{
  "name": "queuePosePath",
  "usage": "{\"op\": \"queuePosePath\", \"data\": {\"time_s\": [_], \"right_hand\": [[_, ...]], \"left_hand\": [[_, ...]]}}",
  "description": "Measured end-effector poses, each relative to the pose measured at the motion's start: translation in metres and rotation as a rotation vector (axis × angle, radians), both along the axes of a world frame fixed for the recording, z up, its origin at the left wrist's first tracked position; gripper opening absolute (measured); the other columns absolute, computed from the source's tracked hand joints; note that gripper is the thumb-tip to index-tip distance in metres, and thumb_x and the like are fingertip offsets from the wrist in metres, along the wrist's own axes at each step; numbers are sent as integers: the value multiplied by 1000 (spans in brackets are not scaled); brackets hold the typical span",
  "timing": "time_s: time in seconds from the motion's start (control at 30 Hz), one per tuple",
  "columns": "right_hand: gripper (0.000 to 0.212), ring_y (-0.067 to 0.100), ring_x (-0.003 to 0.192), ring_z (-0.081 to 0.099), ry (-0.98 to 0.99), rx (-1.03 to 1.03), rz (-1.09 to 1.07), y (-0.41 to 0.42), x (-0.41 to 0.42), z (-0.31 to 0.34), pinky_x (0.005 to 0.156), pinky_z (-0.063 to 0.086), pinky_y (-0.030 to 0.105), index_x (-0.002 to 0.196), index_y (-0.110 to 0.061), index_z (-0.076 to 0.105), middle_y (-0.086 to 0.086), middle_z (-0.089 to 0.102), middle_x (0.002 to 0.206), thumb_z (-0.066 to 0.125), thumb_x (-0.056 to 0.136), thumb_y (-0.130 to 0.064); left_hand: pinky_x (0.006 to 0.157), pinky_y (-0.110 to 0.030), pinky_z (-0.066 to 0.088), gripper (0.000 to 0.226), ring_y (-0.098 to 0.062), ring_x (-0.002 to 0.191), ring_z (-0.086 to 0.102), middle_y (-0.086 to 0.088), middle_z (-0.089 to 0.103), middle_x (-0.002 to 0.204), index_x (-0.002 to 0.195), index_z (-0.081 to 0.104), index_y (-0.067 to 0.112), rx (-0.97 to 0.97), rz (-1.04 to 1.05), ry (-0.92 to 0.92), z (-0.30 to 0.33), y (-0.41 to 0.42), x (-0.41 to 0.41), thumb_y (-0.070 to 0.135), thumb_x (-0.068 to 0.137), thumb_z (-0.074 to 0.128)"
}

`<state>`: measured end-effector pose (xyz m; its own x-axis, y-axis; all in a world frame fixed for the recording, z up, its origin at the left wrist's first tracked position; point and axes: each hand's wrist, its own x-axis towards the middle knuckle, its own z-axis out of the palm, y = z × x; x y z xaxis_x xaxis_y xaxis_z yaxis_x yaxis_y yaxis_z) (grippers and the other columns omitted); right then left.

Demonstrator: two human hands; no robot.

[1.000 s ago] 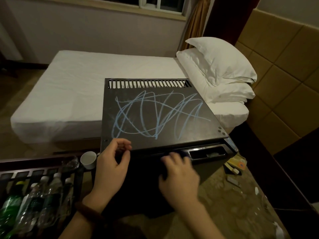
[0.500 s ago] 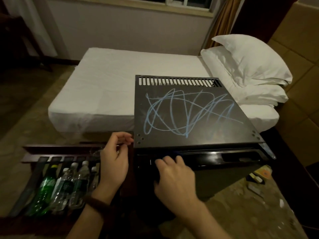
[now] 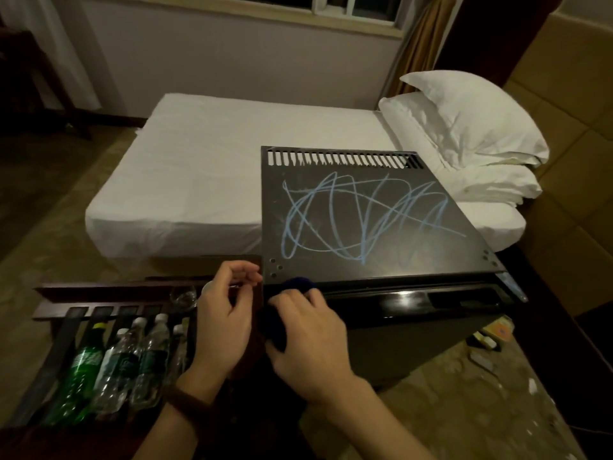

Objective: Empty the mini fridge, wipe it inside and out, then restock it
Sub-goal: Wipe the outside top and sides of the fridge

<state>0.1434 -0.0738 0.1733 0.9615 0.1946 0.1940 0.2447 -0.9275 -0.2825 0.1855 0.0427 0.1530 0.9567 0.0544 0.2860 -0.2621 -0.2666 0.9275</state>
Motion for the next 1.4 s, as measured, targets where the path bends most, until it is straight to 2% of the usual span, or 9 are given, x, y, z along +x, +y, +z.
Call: {"op": "queuePosePath", "data": {"time_s": [0.1, 0.17, 0.57, 0.7, 0.87, 1.0, 1.17, 1.33, 1.4], "right_hand": [[35, 23, 111, 44, 132, 0, -101, -16, 4, 5, 78, 46, 36, 115, -23, 50, -4, 51, 122, 58, 82, -30], [34, 22, 114, 43, 183, -20, -253, -47, 9, 8, 81, 45, 34, 118, -25, 50, -6, 50, 123, 53, 84, -31], [29, 23, 104, 50, 29, -274, -638, -247, -10, 4, 65, 50, 34, 114, -26, 59, -4, 59, 114, 55, 86, -23], [43, 23, 80, 60, -8, -261, -597, -262, -42, 1, 46, 37, 23, 96, -19, 71, -1, 69, 94, 83, 55, -16], [48, 19, 77, 56, -88, -94, -556, -318, -50, 10, 45, 35, 19, 99, -23, 70, -6, 69, 98, 83, 55, -10], [57, 16, 80, 57, -34, -121, -274, -339, -24, 7, 53, 44, 22, 105, -28, 67, -10, 67, 106, 83, 50, -17], [63, 13, 79, 58, 33, -179, 10, -365, -37, -4, 53, 44, 19, 106, -34, 68, -16, 66, 106, 84, 45, -34], [57, 3, 80, 40, 59, -21, 64, -379, -8, -7, 55, 22, 5, 103, -38, 65, -23, 63, 105, 79, 49, -24], [60, 2, 80, 43, 68, 70, 63, -385, 0, -8, 56, 24, 4, 103, -39, 64, -24, 61, 105, 79, 49, -18]], "left_hand": [[75, -6, 43, 39, 0, 84, 58, 7, 61, 85, 86, 53, 31, -4, -45, 12, 0, -14, 2, -8, 86, 50], [74, -4, 41, 39, 1, 82, 58, 7, 62, 84, 85, 53, 31, -14, -78, 20, -2, -25, 2, -8, 86, 50], [75, -6, 43, 33, -1, 84, 59, 15, 61, 87, 85, 57, 25, 54, -320, -2, 7, -111, -3, -8, 84, 54], [75, -7, 43, 35, -2, 84, 60, 14, 61, 86, 86, 58, 25, 81, -338, -18, 5, -147, 0, -10, 82, 56], [75, -7, 42, 34, -2, 83, 59, 9, 62, 81, 86, 58, 24, 105, -336, -29, 3, -216, 2, -10, 82, 55], [77, -12, 44, 28, -2, 86, 57, 13, 59, 86, 88, 56, 28, 225, -371, -57, -2, -271, 1, 0, 84, 53], [77, -10, 40, 18, 2, 84, 52, 15, 54, 86, 93, 54, 26, 414, -259, -182, -10, -287, 4, 19, 82, 43], [76, -16, 40, 18, -5, 83, 50, 3, 57, 85, 92, 55, 19, 535, -119, -261, -11, -290, 0, 14, 80, 42], [77, -19, 40, 20, -9, 84, 51, -1, 60, 85, 89, 59, 13, 620, -91, -310, -11, -294, -1, 11, 79, 42]]}}
